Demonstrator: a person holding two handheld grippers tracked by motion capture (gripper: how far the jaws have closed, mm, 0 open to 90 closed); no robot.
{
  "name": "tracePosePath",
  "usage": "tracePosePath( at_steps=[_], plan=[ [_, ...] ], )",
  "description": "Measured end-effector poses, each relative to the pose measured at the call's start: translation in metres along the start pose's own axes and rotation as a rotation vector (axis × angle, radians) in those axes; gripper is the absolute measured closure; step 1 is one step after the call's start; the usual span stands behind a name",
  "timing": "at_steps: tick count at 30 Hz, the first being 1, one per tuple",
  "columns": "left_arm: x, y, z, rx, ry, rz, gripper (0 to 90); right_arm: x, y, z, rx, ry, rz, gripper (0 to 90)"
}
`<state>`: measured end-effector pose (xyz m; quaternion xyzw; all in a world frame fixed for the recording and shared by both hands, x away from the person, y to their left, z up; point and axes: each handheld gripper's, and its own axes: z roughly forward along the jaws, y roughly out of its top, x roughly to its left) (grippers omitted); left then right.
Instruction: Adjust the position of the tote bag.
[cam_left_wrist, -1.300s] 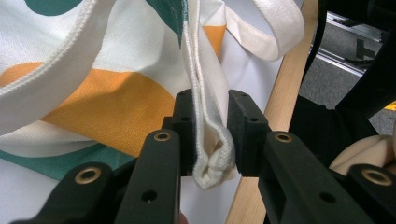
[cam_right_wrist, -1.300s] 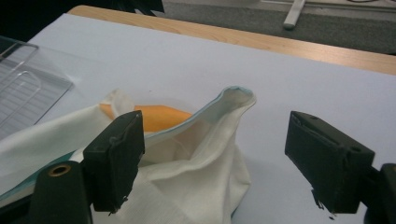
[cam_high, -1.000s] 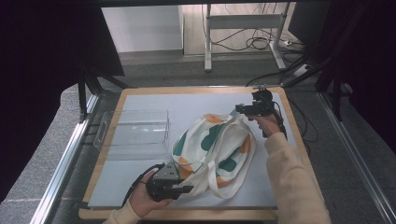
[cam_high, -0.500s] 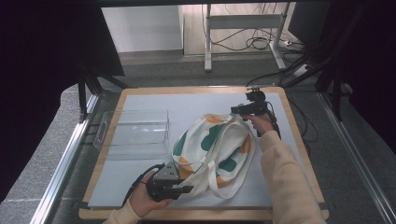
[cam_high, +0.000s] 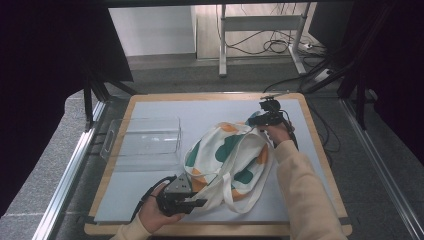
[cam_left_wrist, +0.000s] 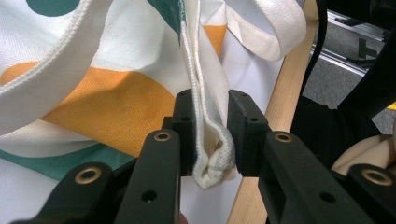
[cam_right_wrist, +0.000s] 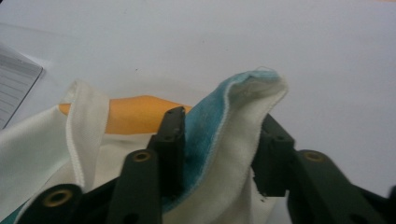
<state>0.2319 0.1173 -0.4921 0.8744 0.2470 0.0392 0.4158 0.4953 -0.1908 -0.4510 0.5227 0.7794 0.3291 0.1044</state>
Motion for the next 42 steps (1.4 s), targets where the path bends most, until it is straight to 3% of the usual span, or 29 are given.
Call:
tracePosePath(
  at_steps=[6,11,19,28,42],
  plan=[
    [0.000,0.000,0.000,0.002,0.001,0.001,74.2,0.002,-0.001,-0.005,-0.005,-0.001,-0.041,77.0],
    [0.001,0.000,0.000,0.001,0.014,-0.004,75.1,0.002,-0.004,-0.012,-0.023,0.005,-0.060,80.7],
    [0.003,0.000,-0.003,-0.008,0.033,-0.011,76.0,0.001,-0.005,-0.028,-0.051,0.010,-0.072,81.6],
    [0.016,0.002,-0.019,-0.026,0.079,-0.018,76.3,-0.005,-0.013,-0.052,-0.093,0.015,-0.069,82.2],
    [0.038,0.008,-0.019,-0.007,0.142,-0.024,76.7,-0.016,-0.038,-0.091,-0.178,0.027,-0.060,82.7]
  ],
)
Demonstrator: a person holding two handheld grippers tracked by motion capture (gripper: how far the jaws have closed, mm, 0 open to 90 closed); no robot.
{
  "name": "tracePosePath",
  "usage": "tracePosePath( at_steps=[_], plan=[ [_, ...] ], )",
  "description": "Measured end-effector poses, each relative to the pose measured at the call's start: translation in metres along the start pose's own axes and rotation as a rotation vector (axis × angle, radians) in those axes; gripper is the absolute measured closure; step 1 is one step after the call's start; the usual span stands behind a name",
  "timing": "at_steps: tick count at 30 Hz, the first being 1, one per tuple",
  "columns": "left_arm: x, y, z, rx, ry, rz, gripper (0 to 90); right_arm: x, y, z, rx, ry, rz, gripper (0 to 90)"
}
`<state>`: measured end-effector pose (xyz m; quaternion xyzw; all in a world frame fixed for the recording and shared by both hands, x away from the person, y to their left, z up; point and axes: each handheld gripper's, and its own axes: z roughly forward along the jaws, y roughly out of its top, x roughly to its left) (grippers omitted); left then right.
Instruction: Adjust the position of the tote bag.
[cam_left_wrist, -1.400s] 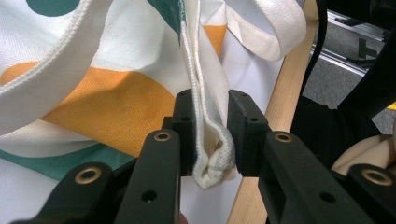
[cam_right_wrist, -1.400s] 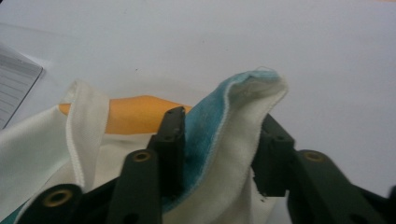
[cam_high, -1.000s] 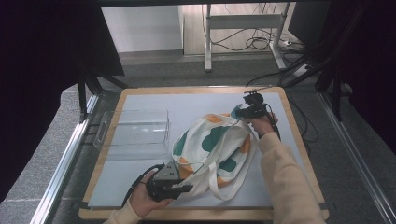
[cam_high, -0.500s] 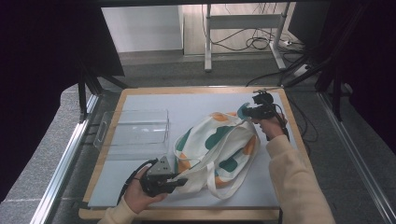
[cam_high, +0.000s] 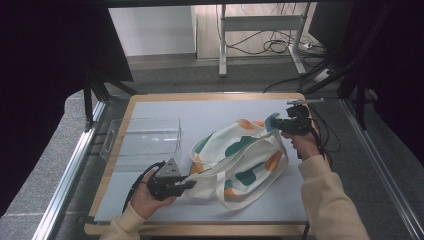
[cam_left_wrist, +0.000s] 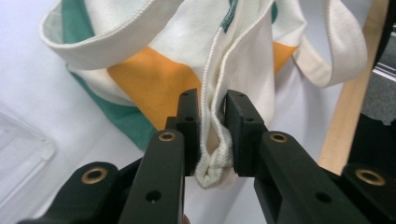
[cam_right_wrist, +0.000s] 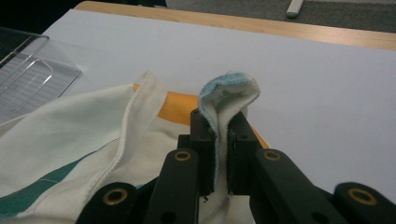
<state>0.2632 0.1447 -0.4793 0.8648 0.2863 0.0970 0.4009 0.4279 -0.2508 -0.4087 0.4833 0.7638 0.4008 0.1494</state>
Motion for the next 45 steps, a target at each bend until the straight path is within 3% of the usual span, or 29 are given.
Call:
tracePosePath(
  at_steps=[4,18,30,38,45],
  plan=[
    [0.006,0.005,0.000,0.011,0.029,0.008,76.7,-0.001,-0.005,-0.007,-0.014,-0.005,0.003,82.8],
    [0.033,0.025,0.011,0.025,0.086,-0.023,76.7,-0.009,-0.029,-0.033,-0.071,-0.012,0.057,82.8],
    [0.050,0.044,0.026,0.040,0.131,-0.043,76.6,-0.009,-0.061,-0.049,-0.085,-0.056,0.104,82.4],
    [0.053,0.043,0.032,0.043,0.124,-0.057,76.3,-0.007,-0.073,-0.051,-0.094,-0.081,0.101,81.6],
    [0.052,0.040,0.032,0.031,0.106,-0.069,75.4,-0.012,-0.081,-0.048,-0.099,-0.077,0.128,78.1]
  ],
)
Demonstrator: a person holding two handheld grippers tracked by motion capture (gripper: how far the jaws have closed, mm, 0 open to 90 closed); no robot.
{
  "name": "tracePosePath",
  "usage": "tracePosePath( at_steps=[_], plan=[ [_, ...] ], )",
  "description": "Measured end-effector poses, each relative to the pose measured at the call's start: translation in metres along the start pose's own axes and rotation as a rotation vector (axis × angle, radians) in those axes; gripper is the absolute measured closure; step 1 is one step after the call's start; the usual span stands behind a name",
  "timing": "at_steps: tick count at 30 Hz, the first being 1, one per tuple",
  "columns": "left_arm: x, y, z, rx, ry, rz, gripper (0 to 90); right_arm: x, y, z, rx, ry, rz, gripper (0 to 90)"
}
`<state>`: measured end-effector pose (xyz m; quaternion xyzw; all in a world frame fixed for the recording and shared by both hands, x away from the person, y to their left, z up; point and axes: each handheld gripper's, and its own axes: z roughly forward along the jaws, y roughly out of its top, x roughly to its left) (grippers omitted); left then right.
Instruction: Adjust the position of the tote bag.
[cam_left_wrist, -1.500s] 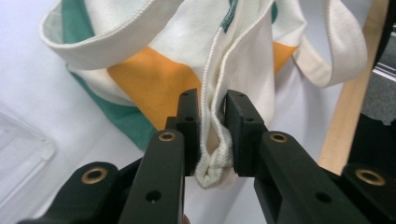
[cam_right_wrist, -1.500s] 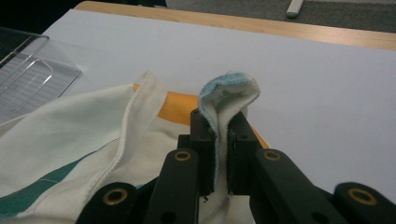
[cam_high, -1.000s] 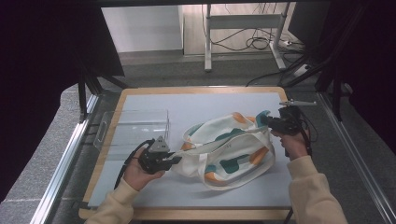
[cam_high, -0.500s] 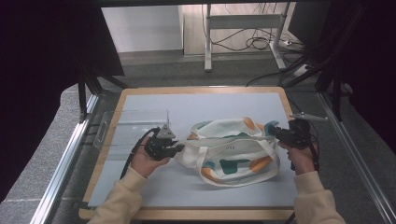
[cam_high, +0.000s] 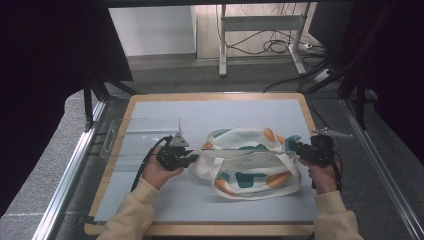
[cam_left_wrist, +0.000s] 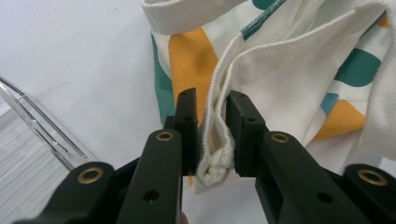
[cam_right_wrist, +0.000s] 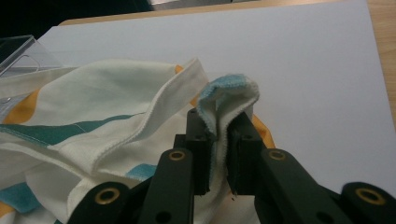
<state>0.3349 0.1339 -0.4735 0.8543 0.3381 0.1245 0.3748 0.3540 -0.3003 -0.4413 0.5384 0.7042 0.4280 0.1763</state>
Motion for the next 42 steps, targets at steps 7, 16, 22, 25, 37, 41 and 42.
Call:
tracePosePath(
  at_steps=[7,16,22,25,37,41,42],
  plan=[
    [-0.001,-0.002,-0.005,-0.024,-0.021,-0.009,70.7,-0.001,-0.003,-0.001,0.001,-0.023,-0.002,66.4],
    [-0.004,-0.001,-0.024,-0.079,-0.024,-0.023,42.8,-0.001,0.001,-0.014,-0.047,-0.076,0.006,31.2],
    [-0.005,-0.004,-0.031,-0.093,-0.013,-0.033,36.2,0.002,0.007,-0.029,-0.093,-0.079,-0.037,26.2],
    [-0.005,-0.004,-0.033,-0.102,-0.010,-0.038,34.9,0.005,0.010,-0.035,-0.108,-0.041,-0.060,25.4],
    [-0.008,-0.003,-0.041,-0.136,-0.022,-0.032,33.4,0.045,0.014,-0.037,-0.112,0.174,-0.200,25.8],
    [-0.008,-0.003,-0.042,-0.136,-0.023,-0.030,33.1,0.061,0.012,-0.032,-0.090,0.215,-0.247,26.1],
    [-0.008,-0.003,-0.042,-0.137,-0.024,-0.027,33.0,0.065,0.011,-0.031,-0.084,0.223,-0.254,26.1]
  ],
)
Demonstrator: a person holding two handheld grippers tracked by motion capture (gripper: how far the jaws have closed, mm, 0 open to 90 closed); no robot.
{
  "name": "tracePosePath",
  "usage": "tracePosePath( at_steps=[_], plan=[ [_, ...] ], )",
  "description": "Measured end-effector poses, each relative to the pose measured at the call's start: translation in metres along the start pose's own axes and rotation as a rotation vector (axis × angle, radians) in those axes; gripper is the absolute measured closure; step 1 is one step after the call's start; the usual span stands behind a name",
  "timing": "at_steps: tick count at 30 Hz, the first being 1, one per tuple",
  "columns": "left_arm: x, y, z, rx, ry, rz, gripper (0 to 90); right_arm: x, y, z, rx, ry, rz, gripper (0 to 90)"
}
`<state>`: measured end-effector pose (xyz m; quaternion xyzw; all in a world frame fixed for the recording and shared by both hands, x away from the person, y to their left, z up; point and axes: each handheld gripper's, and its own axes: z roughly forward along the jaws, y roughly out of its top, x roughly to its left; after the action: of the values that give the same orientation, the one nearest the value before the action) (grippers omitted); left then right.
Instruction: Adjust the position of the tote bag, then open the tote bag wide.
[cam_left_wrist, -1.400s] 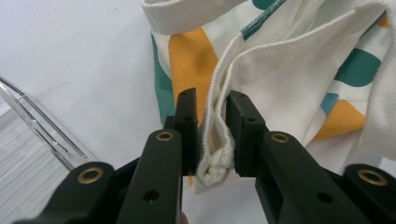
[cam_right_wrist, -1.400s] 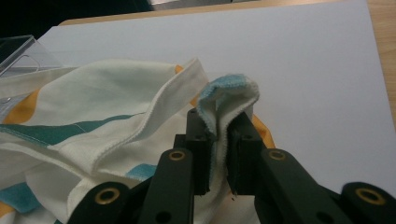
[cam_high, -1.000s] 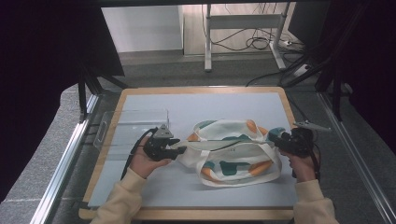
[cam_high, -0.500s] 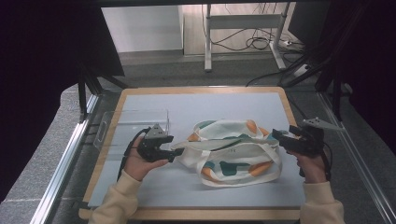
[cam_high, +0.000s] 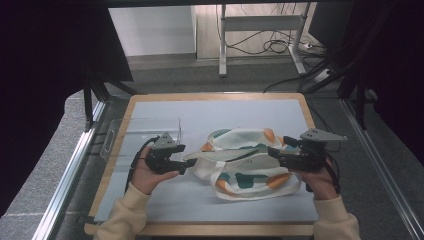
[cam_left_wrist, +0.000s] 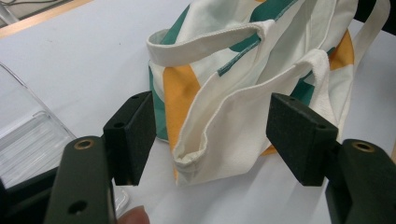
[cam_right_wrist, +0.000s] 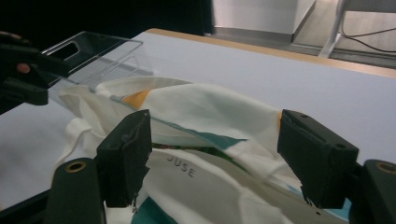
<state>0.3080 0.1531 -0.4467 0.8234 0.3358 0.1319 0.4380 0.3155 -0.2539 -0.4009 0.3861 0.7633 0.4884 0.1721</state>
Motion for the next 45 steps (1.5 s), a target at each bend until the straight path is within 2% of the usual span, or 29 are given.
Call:
tracePosePath(
  at_steps=[4,15,20,29,34,40,45],
  plan=[
    [0.000,0.000,0.000,-0.001,-0.002,0.004,32.8,0.007,-0.001,0.006,0.016,0.025,-0.020,26.3],
    [-0.001,0.000,0.002,-0.002,-0.001,0.007,32.7,0.015,-0.001,0.011,0.020,0.051,-0.047,28.2],
    [-0.006,0.004,0.003,-0.013,-0.002,0.032,32.4,0.022,0.000,0.014,0.029,0.079,-0.070,29.5],
    [-0.012,0.024,0.010,-0.029,-0.028,0.052,33.6,0.029,0.001,0.018,0.050,0.110,-0.097,31.1],
    [-0.011,0.039,0.017,-0.034,-0.046,0.055,34.5,0.034,-0.001,0.024,0.069,0.125,-0.106,31.1],
    [-0.009,0.055,0.035,-0.007,-0.078,0.092,36.6,0.037,-0.001,0.026,0.075,0.136,-0.113,31.1],
    [-0.016,0.066,0.052,0.028,-0.118,0.144,38.7,0.038,-0.002,0.028,0.080,0.137,-0.114,31.1]
  ],
)
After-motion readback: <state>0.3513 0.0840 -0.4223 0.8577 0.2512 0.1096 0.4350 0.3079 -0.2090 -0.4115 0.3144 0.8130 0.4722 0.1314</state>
